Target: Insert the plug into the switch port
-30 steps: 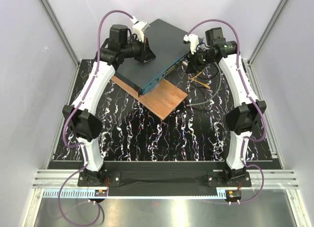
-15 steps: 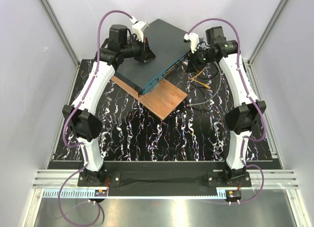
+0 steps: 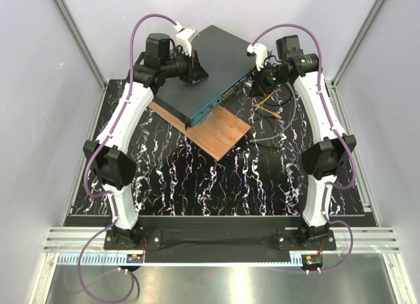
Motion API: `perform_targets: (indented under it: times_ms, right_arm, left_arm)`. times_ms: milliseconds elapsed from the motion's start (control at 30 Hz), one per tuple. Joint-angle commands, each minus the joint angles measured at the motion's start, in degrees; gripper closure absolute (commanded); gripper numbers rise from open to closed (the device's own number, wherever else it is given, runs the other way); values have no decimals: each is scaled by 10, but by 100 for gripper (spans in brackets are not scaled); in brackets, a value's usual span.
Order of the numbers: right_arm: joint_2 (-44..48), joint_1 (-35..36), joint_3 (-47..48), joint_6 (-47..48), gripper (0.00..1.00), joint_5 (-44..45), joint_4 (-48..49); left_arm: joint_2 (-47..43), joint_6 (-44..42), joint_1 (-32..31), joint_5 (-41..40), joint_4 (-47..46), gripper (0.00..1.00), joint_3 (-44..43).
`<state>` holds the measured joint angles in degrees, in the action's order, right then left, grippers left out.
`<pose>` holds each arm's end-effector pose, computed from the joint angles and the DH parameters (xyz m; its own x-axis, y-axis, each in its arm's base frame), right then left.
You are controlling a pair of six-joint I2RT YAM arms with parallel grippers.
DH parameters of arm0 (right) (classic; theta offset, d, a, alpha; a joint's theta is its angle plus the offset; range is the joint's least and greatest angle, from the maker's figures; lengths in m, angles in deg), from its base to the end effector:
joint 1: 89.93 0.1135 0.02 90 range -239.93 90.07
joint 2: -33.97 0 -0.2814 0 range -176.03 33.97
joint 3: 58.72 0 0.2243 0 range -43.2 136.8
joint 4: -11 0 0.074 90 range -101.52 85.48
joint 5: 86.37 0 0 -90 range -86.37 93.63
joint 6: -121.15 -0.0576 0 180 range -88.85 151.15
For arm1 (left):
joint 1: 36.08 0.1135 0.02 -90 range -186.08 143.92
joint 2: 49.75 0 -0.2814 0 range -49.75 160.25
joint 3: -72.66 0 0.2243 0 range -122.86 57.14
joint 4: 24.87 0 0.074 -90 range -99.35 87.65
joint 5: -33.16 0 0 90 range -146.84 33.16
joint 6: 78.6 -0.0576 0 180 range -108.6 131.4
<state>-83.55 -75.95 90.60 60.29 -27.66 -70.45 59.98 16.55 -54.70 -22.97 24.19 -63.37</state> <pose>0.4008 0.1306 0.3873 -0.3865 -0.5250 -0.7582 -0.8254 0.5637 0.0304 0.3957 -0.1672 0.4306 -0.4327 0.0671 -0.8991 0.7162 0.6313 -0.2975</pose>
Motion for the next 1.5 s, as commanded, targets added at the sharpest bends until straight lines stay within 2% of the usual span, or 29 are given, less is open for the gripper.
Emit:
perform_targets:
  times_ms: [0,700,1000,1167,1467]
  right_arm:
    - [15,5,8,9,100,-41,81]
    - [32,3,-6,11,100,-11,92]
    - [53,2,-61,20,100,-3,133]
    - [83,3,-124,17,100,19,203]
    - [98,5,-136,15,100,34,208]
  left_arm:
    - [-16,7,4,7,4,89,11]
    - [-13,14,5,10,-2,89,10]
    - [-13,18,5,11,-5,89,10]
    - [-11,18,5,10,-5,89,8]
    - [-7,24,5,15,-4,89,6]
